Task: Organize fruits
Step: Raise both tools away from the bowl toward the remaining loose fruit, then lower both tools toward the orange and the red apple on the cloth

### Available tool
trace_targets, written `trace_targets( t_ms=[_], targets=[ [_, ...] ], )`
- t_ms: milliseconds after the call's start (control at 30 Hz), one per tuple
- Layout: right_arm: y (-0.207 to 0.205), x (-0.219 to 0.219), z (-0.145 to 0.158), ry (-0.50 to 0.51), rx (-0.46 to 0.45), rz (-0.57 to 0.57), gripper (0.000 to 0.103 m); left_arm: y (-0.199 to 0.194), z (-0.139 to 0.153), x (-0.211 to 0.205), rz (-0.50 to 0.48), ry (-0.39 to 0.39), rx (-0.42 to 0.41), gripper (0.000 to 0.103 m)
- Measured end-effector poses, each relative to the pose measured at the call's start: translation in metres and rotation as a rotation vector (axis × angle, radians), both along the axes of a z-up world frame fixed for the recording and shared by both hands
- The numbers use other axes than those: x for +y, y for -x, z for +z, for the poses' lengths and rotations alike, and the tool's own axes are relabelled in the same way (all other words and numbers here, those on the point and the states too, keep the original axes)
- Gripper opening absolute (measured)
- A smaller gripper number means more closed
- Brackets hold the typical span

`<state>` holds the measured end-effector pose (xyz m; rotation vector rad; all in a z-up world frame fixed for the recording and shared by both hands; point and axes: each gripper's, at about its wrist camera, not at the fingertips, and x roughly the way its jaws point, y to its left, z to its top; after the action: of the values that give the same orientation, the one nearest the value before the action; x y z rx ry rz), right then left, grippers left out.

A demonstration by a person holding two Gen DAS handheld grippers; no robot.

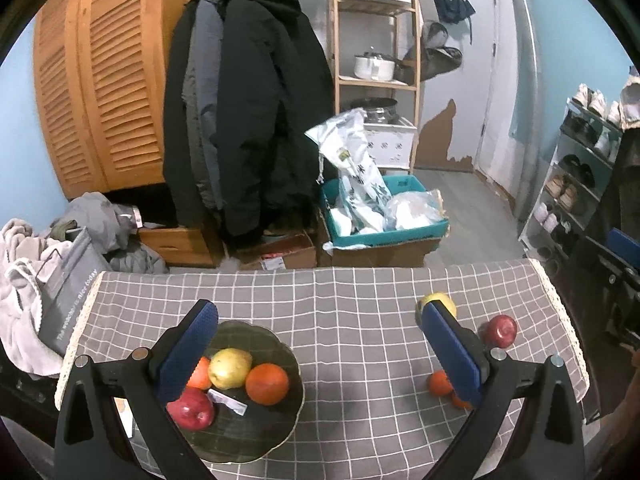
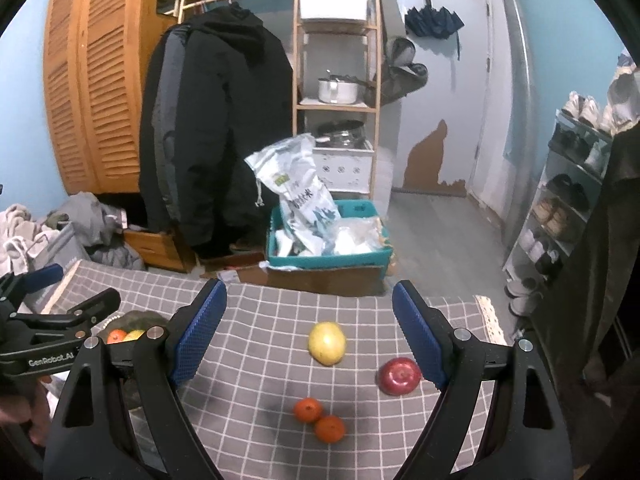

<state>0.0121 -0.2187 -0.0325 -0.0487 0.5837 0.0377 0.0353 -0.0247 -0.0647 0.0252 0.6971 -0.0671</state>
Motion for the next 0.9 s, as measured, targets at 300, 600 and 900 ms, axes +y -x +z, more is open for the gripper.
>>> trace_targets(
  t_ms=[300, 600, 900],
  targets=[
    [-0.012, -0.028, -0.034, 0.016, 0.092, -0.060, 0.084, -0.014, -0.033, -0.034, -0.051, -0.030, 0.087, 0.103],
    [-0.027, -0.063, -0.089, 0.014, 0.236, -0.133, 0.084, -0.034, -0.084, -0.067, -0.103, -0.019, 0.233, 0.103],
    [-0.032, -0.098, -0.144, -0.014, 0.379, -0.199, 0.084, -0.053, -0.142, -0.098, -0.138, -0.043, 0.367, 0.103]
  ],
)
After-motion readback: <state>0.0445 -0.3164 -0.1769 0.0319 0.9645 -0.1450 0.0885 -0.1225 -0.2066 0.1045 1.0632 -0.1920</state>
